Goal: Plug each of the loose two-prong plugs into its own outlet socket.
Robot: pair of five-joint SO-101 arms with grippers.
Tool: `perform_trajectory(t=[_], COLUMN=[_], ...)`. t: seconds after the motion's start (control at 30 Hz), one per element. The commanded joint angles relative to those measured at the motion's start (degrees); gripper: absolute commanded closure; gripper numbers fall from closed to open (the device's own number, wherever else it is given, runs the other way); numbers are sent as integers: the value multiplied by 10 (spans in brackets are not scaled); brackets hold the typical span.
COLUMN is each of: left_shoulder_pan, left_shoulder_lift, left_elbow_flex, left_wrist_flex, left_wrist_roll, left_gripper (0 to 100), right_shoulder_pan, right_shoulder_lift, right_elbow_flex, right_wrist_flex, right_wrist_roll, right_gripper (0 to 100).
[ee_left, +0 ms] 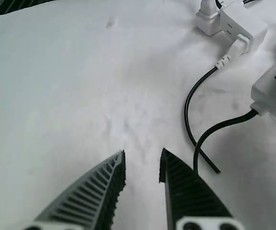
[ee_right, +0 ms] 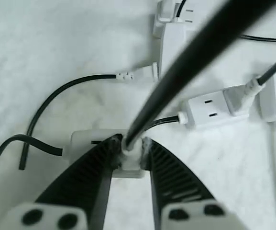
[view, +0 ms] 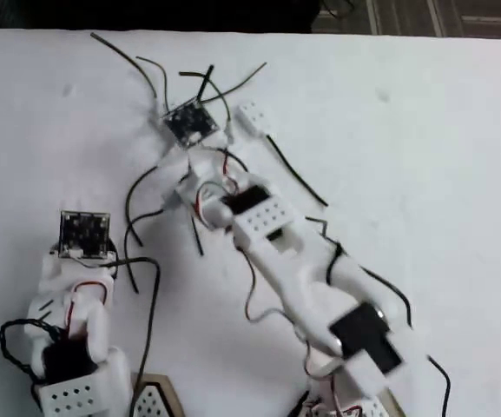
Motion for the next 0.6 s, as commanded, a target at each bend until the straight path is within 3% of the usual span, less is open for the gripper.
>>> perform_trajectory(t=[0.0,0.1,0.4,0.57], left_shoulder_pan=[-5,-4,-4,-4], left_shoulder_lift=[-5,-5,-5,-5], left_elbow_flex=[-4,-4,-4,-4], left_wrist_flex=[-11,-11,-11,-11], left_wrist_roll=[-5,-6,-8,-8], left_gripper=[862,862,863,863], right_shoulder_pan=[15,16,93,158], right_shoulder_lift=[17,4,-87,-86], right_elbow_flex=[-71,-90,-96,-79], right_wrist_flex=[38,99,190,222], right_wrist_roll=[2,2,6,55], right_gripper=[851,783,807,807])
